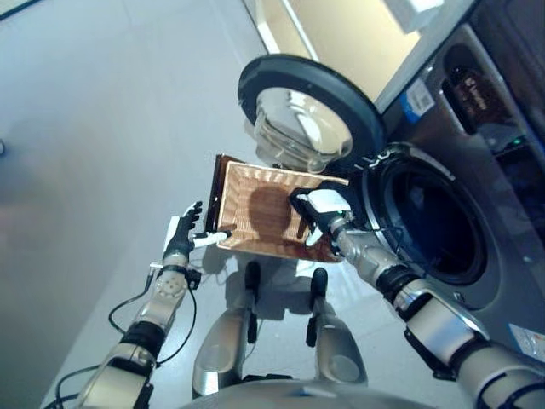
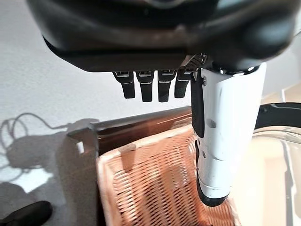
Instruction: Pick up the clothes and place them into the washing machine
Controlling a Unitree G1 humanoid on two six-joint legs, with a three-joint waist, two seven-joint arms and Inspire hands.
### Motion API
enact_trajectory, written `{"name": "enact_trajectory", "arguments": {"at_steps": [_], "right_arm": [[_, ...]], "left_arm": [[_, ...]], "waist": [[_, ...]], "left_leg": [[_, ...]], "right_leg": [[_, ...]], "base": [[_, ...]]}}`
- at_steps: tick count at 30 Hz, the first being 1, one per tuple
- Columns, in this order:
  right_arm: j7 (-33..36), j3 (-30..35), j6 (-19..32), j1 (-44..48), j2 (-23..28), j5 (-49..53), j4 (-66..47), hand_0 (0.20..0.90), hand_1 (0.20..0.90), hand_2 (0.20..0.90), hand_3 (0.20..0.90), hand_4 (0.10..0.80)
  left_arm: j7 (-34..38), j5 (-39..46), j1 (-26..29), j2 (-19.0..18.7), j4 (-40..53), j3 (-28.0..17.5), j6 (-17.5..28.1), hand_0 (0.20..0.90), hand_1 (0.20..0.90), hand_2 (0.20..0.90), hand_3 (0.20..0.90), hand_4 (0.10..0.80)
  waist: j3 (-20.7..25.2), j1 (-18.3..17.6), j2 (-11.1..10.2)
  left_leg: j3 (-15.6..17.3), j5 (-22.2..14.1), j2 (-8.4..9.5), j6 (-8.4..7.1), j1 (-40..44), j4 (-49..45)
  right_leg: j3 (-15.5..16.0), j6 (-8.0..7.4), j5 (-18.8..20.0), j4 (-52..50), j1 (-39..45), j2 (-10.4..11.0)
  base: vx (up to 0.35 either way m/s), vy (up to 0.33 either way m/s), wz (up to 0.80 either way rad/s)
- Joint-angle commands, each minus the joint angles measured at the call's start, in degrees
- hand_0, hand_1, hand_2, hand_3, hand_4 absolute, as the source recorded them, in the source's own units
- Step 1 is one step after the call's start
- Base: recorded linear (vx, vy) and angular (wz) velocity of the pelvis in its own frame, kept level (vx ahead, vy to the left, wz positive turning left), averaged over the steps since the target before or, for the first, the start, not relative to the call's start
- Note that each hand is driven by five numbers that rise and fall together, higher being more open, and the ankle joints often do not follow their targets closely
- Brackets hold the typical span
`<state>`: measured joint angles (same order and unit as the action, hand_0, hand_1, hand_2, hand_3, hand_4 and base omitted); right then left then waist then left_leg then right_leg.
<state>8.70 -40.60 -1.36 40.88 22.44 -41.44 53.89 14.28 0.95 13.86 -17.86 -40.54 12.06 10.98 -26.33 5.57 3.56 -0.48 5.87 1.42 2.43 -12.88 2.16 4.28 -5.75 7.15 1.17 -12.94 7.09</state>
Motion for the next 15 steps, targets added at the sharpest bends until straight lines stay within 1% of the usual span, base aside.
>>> {"name": "enact_trajectory", "arguments": {"at_steps": [1, 6, 7, 11, 15], "right_arm": [[2.61, -2.60, -0.88, 6.64, 3.17, -5.12, 0.96, 0.900, 0.900, 0.900, 0.900, 0.800], [2.07, -5.06, -2.00, 10.31, 5.37, -8.69, 5.44, 0.900, 0.900, 0.900, 0.900, 0.800], [1.90, -6.03, -2.23, 11.61, 6.36, -9.86, 7.00, 0.900, 0.900, 0.900, 0.900, 0.800], [1.44, -7.49, -2.90, 12.94, 8.94, -13.07, 7.07, 0.900, 0.900, 0.900, 0.900, 0.800], [1.08, -8.35, -3.38, 14.33, 10.45, -14.55, 9.03, 0.900, 0.900, 0.900, 0.900, 0.800]], "left_arm": [[2.54, 1.27, -0.34, -3.36, 4.91, 1.09, 4.29, 0.900, 0.900, 0.900, 0.900, 0.800], [2.55, 1.69, -0.19, -3.91, 6.48, 1.55, 4.48, 0.900, 0.900, 0.900, 0.900, 0.800], [2.38, 2.13, -0.33, -4.12, 7.24, 1.87, 4.62, 0.900, 0.900, 0.900, 0.900, 0.800], [2.21, 2.50, -0.92, -4.68, 9.32, 1.42, 4.93, 0.900, 0.900, 0.900, 0.900, 0.800], [2.03, 2.99, -0.76, -4.74, 10.17, 1.45, 4.94, 0.900, 0.900, 0.900, 0.900, 0.800]], "waist": [[3.17, 0.88, 0.63], [2.09, 1.66, 1.50], [1.59, 1.95, 1.97], [0.60, 2.19, 2.47], [-0.25, 2.41, 3.20]], "left_leg": [[-1.30, 0.75, 2.11, -3.44, -4.81, -2.04], [-2.20, 1.95, 2.33, -3.70, -6.78, -1.16], [-2.57, 2.50, 2.43, -3.77, -7.58, -0.51], [-3.16, 2.95, 2.70, -3.88, -8.61, 0.05], [-3.62, 3.30, 2.94, -4.03, -9.52, 0.30]], "right_leg": [[-1.36, 0.42, -4.02, -10.33, -7.32, 0.50], [-0.61, 0.32, -3.56, -10.49, -9.49, 0.93], [-0.36, 0.29, -3.49, -10.76, -10.63, 1.08], [0.11, 0.27, -3.50, -11.23, -11.87, 1.42], [0.45, 0.25, -3.67, -11.62, -12.83, 1.71]], "base": [[-0.051, 0.022, 0.17], [-0.040, 0.015, 0.14], [-0.028, 0.028, 0.06], [-0.014, 0.020, 0.14], [-0.003, 0.012, 0.08]]}}
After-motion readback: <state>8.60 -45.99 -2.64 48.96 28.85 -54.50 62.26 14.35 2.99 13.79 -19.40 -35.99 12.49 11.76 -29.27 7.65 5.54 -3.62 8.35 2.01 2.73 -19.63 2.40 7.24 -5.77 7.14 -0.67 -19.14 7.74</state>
